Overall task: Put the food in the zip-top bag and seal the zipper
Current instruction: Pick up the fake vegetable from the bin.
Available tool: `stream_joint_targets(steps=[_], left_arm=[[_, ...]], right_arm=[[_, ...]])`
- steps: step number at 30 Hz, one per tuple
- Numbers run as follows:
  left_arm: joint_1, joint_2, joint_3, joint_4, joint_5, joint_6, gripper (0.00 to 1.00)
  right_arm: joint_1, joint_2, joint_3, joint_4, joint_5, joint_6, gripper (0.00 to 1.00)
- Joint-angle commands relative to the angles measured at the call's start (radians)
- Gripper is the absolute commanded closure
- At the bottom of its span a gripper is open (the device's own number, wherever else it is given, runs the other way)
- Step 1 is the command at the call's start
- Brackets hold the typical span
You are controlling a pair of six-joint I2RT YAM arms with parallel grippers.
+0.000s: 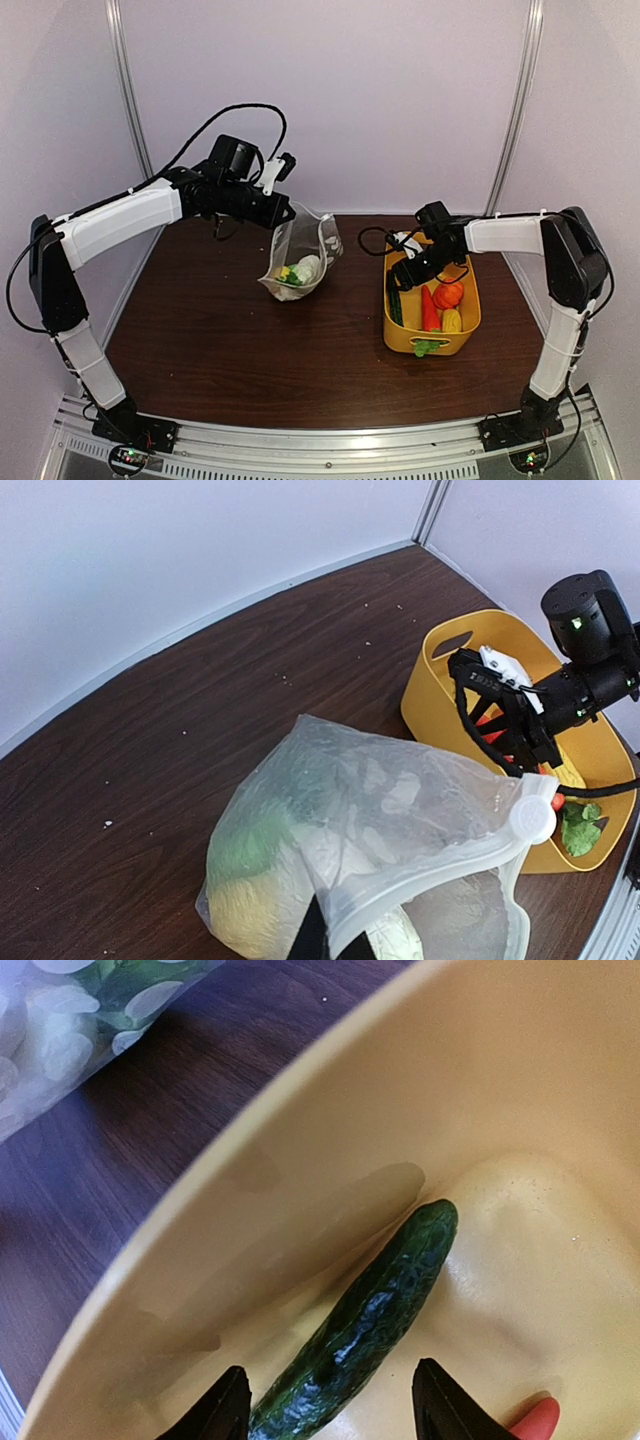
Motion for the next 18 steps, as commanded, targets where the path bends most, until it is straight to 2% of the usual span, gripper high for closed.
stream_joint_targets(steps=[1,9,12,15,18], left_arm=[[0.015,-0.032,-0.002,0.062,0.030,-0.014,1.00],[0.015,-0.057,-0.022,0.079,0.006,-0.013,1.00],[0.017,-0.057,-0.021,0.081,0.003,-0.014,1.00],[0.018,-0.059,-0.021,0.080,0.012,-0.015,1.00],[0.019,-0.060,-0.019,0.084,0.017,-0.018,1.00]], right_arm=[[0.003,0.032,-0.036,0.077,0.043,0.059,0.42],[0.005,0.027,-0.127,0.150,0.074,0.116,0.39],[0.006,0.015,-0.152,0.157,0.133,0.117,0.39],[0.002,-0.013,-0.163,0.154,0.182,0.117,0.43],[0.002,-0.035,-0.152,0.142,0.163,0.104,0.47]])
